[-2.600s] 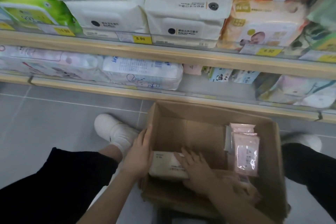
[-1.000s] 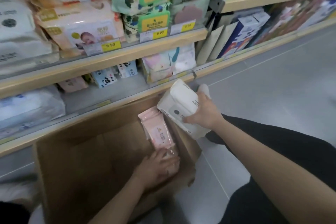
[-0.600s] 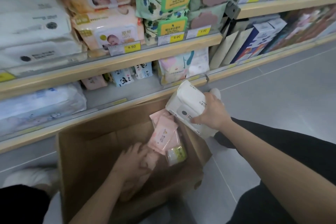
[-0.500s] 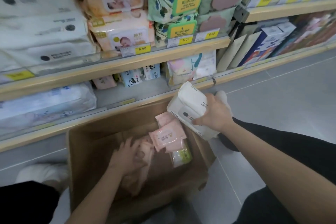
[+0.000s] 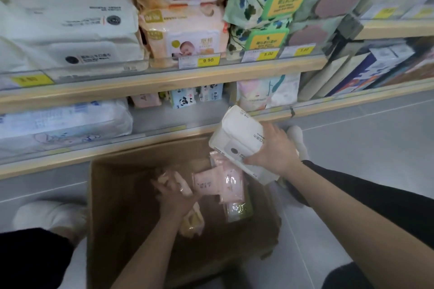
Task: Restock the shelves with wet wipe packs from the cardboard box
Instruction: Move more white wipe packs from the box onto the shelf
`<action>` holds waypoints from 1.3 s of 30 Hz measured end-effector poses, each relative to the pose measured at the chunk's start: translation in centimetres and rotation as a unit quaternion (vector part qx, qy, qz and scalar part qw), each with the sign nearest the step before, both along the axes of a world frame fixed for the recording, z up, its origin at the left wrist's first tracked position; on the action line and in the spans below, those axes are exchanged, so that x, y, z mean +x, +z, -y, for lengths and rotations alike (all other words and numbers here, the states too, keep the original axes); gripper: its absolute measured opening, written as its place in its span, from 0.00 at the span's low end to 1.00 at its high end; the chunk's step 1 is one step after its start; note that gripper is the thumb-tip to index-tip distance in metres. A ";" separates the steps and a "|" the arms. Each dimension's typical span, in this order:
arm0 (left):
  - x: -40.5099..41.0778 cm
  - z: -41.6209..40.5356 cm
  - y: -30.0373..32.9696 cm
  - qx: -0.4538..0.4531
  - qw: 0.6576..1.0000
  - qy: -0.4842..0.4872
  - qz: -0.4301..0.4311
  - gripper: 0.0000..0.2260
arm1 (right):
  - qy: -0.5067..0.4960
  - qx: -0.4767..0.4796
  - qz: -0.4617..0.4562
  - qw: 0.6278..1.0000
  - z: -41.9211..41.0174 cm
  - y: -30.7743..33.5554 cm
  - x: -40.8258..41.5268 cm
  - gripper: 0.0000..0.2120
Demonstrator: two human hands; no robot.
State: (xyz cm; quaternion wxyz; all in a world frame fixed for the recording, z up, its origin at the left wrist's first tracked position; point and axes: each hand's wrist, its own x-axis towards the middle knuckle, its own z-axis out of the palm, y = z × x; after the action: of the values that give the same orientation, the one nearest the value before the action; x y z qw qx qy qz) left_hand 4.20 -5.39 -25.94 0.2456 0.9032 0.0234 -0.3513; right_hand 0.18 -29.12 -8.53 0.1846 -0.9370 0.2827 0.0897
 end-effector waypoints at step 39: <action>11.6 -18.7 28.7 -0.008 0.935 -0.128 0.330 0.53 | 0.300 -0.133 0.163 0.931 -11.4 18.0 13.1 0.46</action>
State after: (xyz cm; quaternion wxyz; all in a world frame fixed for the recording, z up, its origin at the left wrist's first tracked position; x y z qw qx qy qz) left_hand 15.78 13.27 2.72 0.2000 0.9615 -0.1780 -0.0622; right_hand 13.26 -17.73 9.44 0.0668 -0.9958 -0.0361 -0.0513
